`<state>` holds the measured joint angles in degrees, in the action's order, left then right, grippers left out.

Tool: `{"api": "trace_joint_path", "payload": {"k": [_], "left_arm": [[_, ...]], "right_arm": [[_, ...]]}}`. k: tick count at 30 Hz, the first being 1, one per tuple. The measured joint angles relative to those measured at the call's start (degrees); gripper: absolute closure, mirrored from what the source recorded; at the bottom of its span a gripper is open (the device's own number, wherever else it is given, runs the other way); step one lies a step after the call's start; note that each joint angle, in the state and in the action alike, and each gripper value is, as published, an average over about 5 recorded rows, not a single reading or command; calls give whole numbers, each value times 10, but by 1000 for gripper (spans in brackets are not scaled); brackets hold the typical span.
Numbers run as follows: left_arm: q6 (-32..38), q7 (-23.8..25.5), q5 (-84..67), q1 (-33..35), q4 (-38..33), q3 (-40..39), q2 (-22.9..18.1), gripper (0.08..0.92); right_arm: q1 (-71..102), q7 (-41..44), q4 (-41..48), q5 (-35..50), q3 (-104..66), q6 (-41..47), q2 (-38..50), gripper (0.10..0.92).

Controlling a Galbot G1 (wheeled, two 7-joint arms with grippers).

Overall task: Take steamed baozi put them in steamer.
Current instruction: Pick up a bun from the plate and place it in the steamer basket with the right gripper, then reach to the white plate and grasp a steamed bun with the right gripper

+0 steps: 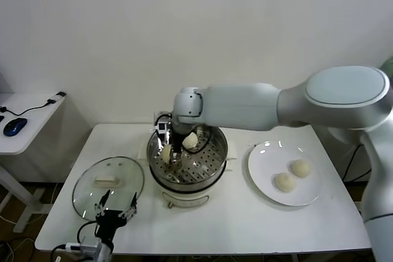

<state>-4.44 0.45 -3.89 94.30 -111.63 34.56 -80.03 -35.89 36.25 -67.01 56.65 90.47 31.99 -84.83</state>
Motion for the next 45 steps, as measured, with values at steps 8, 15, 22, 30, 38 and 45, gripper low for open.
{"api": "trace_joint_path", "payload": {"k": [8,15,22,30,38,45], "left_arm": [[4,-2,0,2,3,-1,0,177],[5,-3,2,7,0,-2,0,177],[5,-2,8,13,-7,-3,-2,177],[8,-3,12,18,-9,-3,-2,177],[8,-3,13,18,-10,1,-3,177],[7,-3,13,22,-9,6,-4,177]], "right_arm": [[13,2,12,-11,-6,-7,-2,239],[-9,29,3,-12,-7,-38,14,203],[-86,104,-26,-11,23,-98,76,203],[-179,183,-84,-65,106,-164,223,202],[-174,209,-110,-166,151,-194,366,203],[-92,207,-102,-244,116,-191,431,203]]}}
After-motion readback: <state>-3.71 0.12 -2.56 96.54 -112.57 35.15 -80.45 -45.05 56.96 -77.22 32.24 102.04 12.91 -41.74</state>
